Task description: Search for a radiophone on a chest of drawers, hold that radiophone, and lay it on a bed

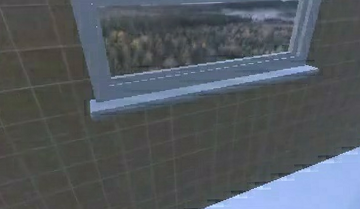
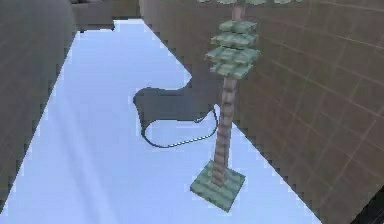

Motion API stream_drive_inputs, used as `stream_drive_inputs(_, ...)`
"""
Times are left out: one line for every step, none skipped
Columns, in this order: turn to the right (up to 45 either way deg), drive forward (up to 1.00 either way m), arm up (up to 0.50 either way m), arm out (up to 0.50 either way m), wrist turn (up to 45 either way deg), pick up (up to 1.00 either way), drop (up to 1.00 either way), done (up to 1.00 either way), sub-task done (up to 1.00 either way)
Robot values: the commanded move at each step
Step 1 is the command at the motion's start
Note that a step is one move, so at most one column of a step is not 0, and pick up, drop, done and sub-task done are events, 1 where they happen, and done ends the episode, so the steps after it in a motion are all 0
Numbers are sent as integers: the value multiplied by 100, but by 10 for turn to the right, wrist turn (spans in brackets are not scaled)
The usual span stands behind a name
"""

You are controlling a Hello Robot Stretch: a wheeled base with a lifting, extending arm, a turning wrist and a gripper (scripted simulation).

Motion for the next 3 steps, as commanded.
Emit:
stream_drive_inputs(-450,0,0,0,0,0,0,0,0)
stream_drive_inputs(-330,0,0,0,0,0,0,0,0)
stream_drive_inputs(0,35,0,0,0,0,0,0,0)
